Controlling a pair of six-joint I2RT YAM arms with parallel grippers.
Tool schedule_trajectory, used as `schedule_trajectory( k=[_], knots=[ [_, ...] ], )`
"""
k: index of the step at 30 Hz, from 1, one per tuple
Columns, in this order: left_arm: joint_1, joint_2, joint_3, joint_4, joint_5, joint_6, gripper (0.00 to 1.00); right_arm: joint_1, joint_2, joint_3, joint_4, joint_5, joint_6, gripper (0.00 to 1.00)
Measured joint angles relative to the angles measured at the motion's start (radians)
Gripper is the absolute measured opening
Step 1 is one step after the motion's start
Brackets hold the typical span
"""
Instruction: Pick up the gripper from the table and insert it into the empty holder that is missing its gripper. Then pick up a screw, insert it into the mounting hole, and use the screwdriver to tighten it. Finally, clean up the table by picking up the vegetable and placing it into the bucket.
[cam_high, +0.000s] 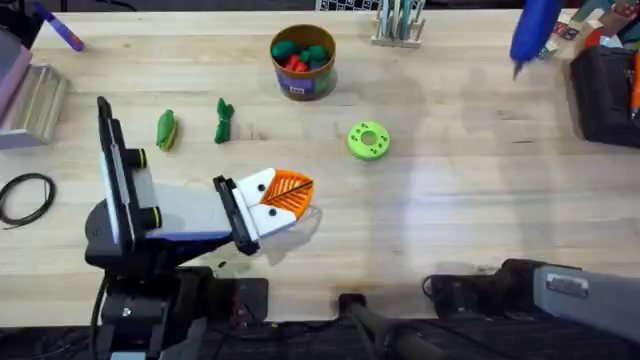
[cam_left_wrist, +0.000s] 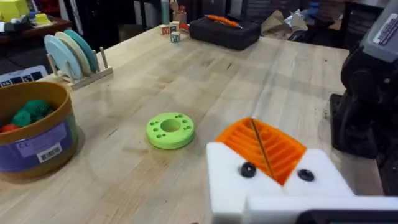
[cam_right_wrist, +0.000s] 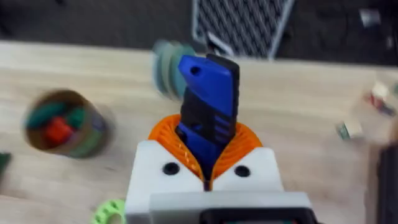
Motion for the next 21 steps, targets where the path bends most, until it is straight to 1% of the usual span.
schedule_trajectory(
  k=[4,8,14,21],
  knots=[
    [0.0,0.0,0.0,0.0,0.0,0.0,0.005,0.08,-0.134,0.001,0.074,-0.031,0.085,0.023],
    [0.0,0.0,0.0,0.0,0.0,0.0,0.005,0.156,-0.208,0.005,0.141,-0.094,0.147,0.023],
    [0.0,0.0,0.0,0.0,0.0,0.0,0.005,0.267,-0.223,0.005,0.233,-0.203,0.224,0.023],
    [0.0,0.0,0.0,0.0,0.0,0.0,0.005,0.395,-0.22,0.001,0.288,-0.242,0.253,0.023]
  ],
)
